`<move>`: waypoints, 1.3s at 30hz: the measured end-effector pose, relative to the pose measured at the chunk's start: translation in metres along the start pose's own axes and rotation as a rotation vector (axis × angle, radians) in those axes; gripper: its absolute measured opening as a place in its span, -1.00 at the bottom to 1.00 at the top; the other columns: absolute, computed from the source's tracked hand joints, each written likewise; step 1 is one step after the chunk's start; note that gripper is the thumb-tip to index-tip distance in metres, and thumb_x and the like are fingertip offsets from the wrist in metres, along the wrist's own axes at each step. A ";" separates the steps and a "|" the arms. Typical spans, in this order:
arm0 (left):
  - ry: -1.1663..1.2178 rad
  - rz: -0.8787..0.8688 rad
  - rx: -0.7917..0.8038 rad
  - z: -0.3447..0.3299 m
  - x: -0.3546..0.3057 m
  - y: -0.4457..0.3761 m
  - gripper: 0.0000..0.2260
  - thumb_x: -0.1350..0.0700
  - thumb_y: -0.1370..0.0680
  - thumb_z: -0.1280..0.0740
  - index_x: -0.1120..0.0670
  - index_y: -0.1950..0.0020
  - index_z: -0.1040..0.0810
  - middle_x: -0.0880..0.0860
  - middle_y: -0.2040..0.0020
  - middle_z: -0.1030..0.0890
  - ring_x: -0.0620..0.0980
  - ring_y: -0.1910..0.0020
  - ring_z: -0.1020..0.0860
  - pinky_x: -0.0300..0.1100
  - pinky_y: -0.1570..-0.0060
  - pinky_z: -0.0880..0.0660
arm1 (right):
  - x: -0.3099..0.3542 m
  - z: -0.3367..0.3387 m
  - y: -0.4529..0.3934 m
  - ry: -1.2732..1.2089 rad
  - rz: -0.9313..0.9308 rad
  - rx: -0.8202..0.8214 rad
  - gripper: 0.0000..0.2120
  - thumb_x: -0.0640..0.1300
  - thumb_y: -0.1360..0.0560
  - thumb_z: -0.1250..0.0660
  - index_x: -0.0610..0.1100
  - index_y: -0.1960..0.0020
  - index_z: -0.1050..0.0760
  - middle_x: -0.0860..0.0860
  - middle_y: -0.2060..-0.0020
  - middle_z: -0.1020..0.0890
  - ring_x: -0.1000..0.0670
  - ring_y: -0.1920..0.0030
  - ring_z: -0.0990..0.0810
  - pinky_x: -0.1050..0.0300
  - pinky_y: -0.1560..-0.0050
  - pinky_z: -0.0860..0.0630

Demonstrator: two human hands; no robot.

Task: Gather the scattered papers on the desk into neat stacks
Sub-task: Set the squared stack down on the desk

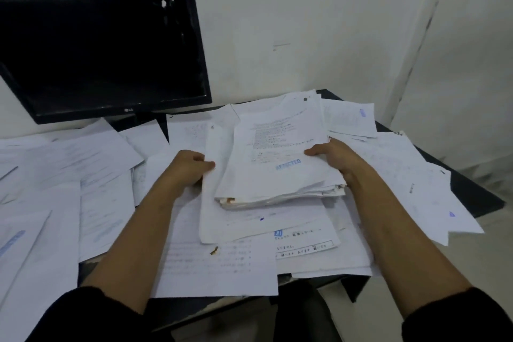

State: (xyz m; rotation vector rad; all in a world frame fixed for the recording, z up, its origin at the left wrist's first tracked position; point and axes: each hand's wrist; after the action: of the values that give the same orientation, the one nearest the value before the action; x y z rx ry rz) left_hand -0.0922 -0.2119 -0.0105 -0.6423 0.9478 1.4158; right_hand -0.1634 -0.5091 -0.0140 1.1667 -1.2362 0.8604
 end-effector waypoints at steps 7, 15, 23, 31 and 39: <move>0.332 0.130 -0.061 0.010 0.008 0.006 -0.76 0.11 -0.67 -0.16 0.26 -0.19 -0.48 0.16 0.05 -0.57 0.14 0.12 -0.54 -0.07 0.10 -0.51 | 0.006 -0.025 0.006 -0.035 -0.006 0.114 -0.81 -0.33 -0.47 -0.36 -0.17 -0.05 -0.59 -0.03 0.16 -0.72 -0.05 0.17 -0.69 0.19 0.23 -0.61; 0.404 0.185 0.083 0.034 0.021 0.031 -0.58 -0.10 -0.55 -0.36 0.21 -0.22 -0.55 0.15 0.02 -0.68 0.10 0.13 -0.67 -0.12 0.22 -0.59 | -0.001 -0.071 0.031 0.164 -0.069 0.205 -0.75 -0.28 -0.46 -0.39 -0.21 -0.14 -0.56 -0.09 0.01 -0.69 -0.03 0.16 -0.68 0.21 0.28 -0.60; -0.180 0.103 -0.082 0.040 0.048 0.031 -0.48 -0.10 -0.50 -0.42 0.22 -0.29 -0.45 0.14 -0.24 -0.54 0.05 0.02 -0.54 -0.22 0.24 -0.47 | -0.009 -0.104 0.055 0.587 -0.051 0.104 -0.68 -0.10 -0.49 -0.36 -0.18 -0.20 -0.48 -0.11 -0.13 -0.59 -0.14 -0.08 -0.59 -0.06 -0.17 -0.55; -0.286 0.099 -0.053 0.044 0.043 0.041 -0.28 -0.26 -0.31 -0.35 0.12 -0.35 -0.43 0.15 -0.29 -0.51 0.16 -0.22 -0.49 0.02 -0.24 -0.46 | -0.006 -0.114 0.063 0.323 -0.110 0.150 -0.57 -0.20 -0.54 -0.33 -0.23 -0.38 -0.36 -0.18 -0.20 -0.56 -0.20 -0.10 -0.59 -0.04 -0.04 -0.57; -0.094 0.046 -0.161 0.037 0.038 0.043 -0.56 0.13 -0.48 -0.47 0.25 -0.28 -0.42 0.13 -0.16 -0.53 0.15 -0.14 -0.52 -0.08 -0.07 -0.48 | -0.013 -0.106 0.066 0.244 -0.075 0.121 -0.58 -0.31 -0.52 -0.33 -0.22 -0.37 -0.39 -0.15 -0.22 -0.57 -0.18 -0.09 -0.60 0.05 0.10 -0.59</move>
State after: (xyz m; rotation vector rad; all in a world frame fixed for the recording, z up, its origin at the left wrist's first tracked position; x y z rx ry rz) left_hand -0.1321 -0.1570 -0.0168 -0.6707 0.7843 1.5605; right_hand -0.2023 -0.3898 -0.0079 1.1580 -0.9467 0.9999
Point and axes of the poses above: each hand's wrist, its own y-axis away from the middle knuckle, its own z-axis out of the back of the hand, x = y × z
